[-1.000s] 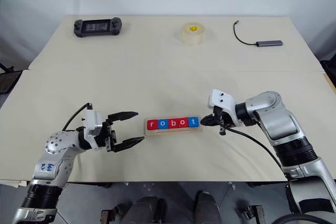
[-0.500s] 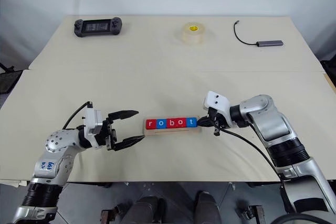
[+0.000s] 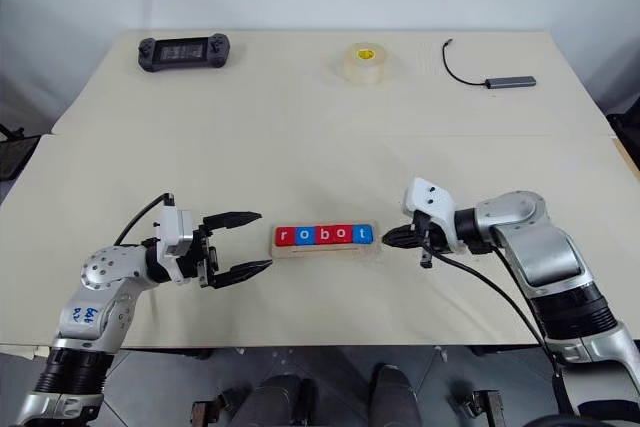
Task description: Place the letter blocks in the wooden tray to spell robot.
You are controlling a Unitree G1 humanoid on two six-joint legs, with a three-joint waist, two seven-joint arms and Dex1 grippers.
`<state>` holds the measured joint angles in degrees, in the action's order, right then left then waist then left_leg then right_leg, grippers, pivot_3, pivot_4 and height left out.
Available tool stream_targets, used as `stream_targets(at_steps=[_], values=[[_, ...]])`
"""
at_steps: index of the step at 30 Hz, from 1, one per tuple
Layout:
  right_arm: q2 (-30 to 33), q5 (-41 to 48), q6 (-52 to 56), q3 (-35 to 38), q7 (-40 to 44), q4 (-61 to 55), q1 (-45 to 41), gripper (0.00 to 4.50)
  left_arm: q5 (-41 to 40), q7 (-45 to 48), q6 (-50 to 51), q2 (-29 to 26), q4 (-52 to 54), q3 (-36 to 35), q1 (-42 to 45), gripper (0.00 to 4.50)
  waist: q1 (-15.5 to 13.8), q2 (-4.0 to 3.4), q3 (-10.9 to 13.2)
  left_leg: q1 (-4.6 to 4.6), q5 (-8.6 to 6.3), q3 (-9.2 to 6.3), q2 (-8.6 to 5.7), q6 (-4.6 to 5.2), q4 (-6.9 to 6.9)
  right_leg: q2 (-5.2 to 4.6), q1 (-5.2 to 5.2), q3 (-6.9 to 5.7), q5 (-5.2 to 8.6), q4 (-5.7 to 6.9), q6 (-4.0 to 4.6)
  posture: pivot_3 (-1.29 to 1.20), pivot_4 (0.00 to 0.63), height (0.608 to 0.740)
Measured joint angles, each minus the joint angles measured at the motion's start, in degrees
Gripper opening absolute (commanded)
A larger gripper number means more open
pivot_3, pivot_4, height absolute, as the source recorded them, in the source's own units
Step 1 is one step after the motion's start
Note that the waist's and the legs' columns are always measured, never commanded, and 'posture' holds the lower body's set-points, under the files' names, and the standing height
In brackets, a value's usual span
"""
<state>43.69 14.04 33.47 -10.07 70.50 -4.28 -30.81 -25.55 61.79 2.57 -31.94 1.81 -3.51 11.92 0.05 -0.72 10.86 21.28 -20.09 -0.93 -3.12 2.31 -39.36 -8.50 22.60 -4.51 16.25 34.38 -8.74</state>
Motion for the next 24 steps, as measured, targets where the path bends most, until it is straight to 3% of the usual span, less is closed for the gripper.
stream_targets(at_steps=[10,24], values=[[-4.2,-0.6,1.0,-3.0,-3.4,1.0,-1.2,0.07,0.0,0.0,0.5,0.0,0.0,0.0,0.1,4.5,0.0,0.0,0.0,0.0,0.0,-0.01,-0.03,0.0,0.0,-0.01,0.01,0.0,0.0,0.02,0.0,0.0,0.15,0.74],[-3.6,1.7,1.4,-1.5,-4.5,1.2,0.4,0.07,0.0,-0.2,0.5,-0.3,0.1,0.0,-0.4,4.5,-0.1,0.0,0.0,0.0,0.0,-0.02,-0.04,0.0,0.0,-0.02,0.0,-0.01,0.0,0.02,0.0,0.0,0.15,0.74]])
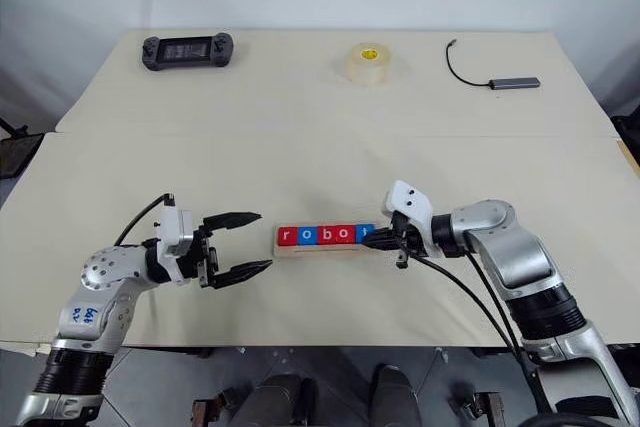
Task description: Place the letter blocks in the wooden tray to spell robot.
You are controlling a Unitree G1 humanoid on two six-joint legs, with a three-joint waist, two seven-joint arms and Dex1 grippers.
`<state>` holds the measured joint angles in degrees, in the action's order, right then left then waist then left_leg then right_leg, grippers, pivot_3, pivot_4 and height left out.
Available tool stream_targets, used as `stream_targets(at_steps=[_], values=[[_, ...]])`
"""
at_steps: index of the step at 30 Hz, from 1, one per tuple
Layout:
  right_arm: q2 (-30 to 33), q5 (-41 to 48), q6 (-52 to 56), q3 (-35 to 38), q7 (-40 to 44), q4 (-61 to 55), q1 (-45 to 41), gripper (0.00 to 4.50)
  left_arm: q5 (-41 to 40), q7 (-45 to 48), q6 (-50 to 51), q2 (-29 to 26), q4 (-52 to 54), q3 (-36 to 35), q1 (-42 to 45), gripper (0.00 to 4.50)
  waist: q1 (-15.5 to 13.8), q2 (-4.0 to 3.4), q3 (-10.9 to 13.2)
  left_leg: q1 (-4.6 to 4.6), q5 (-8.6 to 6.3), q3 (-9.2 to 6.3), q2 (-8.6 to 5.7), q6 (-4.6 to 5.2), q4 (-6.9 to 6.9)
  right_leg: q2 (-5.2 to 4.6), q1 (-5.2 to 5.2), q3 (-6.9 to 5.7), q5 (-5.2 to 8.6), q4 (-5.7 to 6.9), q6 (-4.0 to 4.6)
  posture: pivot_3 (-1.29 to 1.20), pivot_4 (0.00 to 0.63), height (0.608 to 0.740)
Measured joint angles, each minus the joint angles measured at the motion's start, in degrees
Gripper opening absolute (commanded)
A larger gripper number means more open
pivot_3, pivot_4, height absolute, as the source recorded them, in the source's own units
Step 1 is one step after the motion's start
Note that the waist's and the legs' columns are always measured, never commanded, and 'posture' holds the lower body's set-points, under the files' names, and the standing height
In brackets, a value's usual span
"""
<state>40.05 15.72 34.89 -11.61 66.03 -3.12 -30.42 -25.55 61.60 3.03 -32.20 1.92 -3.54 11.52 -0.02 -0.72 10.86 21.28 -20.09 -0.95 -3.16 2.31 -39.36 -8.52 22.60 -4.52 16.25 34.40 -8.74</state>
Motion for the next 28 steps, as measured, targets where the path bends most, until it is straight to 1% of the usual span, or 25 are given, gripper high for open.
stream_targets(at_steps=[4,7,8,9,10,13,14,16,20,24,28], values=[[0.2,1.6,-2.9,4.0,-0.1,-0.3,3.3,0.07,0.0,0.1,0.0,-0.7,0.0,-0.6,-0.7,4.5,0.0,0.0,0.0,0.0,0.0,0.01,0.0,0.0,0.01,0.0,0.0,0.0,0.0,-0.01,0.0,0.0,0.15,0.74],[0.3,6.7,-8.6,10.8,2.9,-2.1,7.8,0.07,-0.2,0.3,0.5,-2.9,0.3,-2.2,-2.0,4.5,-0.1,0.0,0.0,0.0,0.0,0.02,0.0,0.0,0.05,0.01,0.0,0.0,0.0,-0.04,0.0,0.0,0.15,0.74],[0.3,8.5,-9.8,13.2,3.7,-2.3,8.8,0.44,-0.5,0.3,0.7,-3.5,0.4,-3.1,-2.4,4.5,-0.1,0.0,0.0,0.0,0.0,0.01,0.01,0.0,0.05,0.01,-0.01,0.0,0.0,-0.03,0.0,0.0,0.15,0.74],[0.5,9.9,-10.2,15.5,4.2,-2.7,9.7,0.64,-0.9,0.3,0.9,-4.3,0.5,-4.0,-3.0,4.5,0.0,0.0,0.0,-0.01,0.0,0.01,0.02,0.0,0.05,0.01,-0.02,0.0,0.0,-0.03,0.0,0.0,0.15,0.74],[1.5,11.0,-10.4,17.7,4.4,-3.3,11.1,1.0,-1.2,0.3,1.1,-4.8,0.8,-5.0,-3.4,4.5,0.0,0.0,0.0,-0.04,0.0,0.02,0.02,0.0,0.05,0.01,-0.03,0.02,0.0,-0.02,0.0,0.0,0.15,0.74],[2.7,11.3,-14.3,21.9,4.3,-3.4,15.4,1.99,-1.0,-0.8,0.7,-5.6,1.8,-7.3,-4.8,4.5,-0.3,0.01,0.0,-0.06,-0.01,0.0,0.03,0.01,0.05,0.01,-0.08,0.01,0.0,-0.05,0.0,0.0,0.15,0.74],[3.0,11.3,-15.3,22.6,4.5,-3.4,16.9,2.29,-0.9,-1.2,0.5,-5.9,1.8,-7.7,-5.2,4.5,-0.3,0.01,0.0,-0.07,-0.01,0.02,0.02,0.01,0.05,0.0,-0.07,0.03,0.0,-0.05,0.0,0.0,0.15,0.74],[3.7,11.4,-16.7,23.8,4.8,-3.3,19.2,3.08,-0.8,-1.9,0.7,-6.7,1.8,-8.6,-6.1,4.5,-0.3,0.01,0.0,-0.07,-0.01,0.04,0.02,0.01,0.05,0.01,-0.06,0.04,0.0,-0.04,0.0,0.0,0.15,0.74],[4.5,11.1,-20.8,25.7,4.6,-2.7,19.7,4.45,-1.0,-2.8,1.3,-7.2,1.8,-9.6,-6.1,4.5,-0.1,0.0,0.0,-0.12,-0.01,0.06,0.04,0.01,0.05,0.01,-0.06,0.07,0.0,0.0,0.0,0.0,0.15,0.74],[4.9,9.9,-27.4,26.3,5.7,0.6,20.7,4.49,-1.0,-3.5,1.3,-7.1,1.5,-9.7,-4.8,4.5,-0.1,0.01,0.0,-0.11,-0.01,0.06,0.04,0.01,0.05,0.01,-0.07,0.07,0.0,0.0,0.0,0.0,0.15,0.74],[4.9,10.0,-28.9,26.4,6.4,2.0,22.2,4.49,-0.9,-4.6,1.2,-6.6,-0.1,-9.7,-3.1,4.5,-0.3,0.01,0.0,-0.11,-0.01,0.06,0.03,0.01,0.05,0.01,-0.08,0.06,0.0,0.0,0.0,0.0,0.15,0.74]])
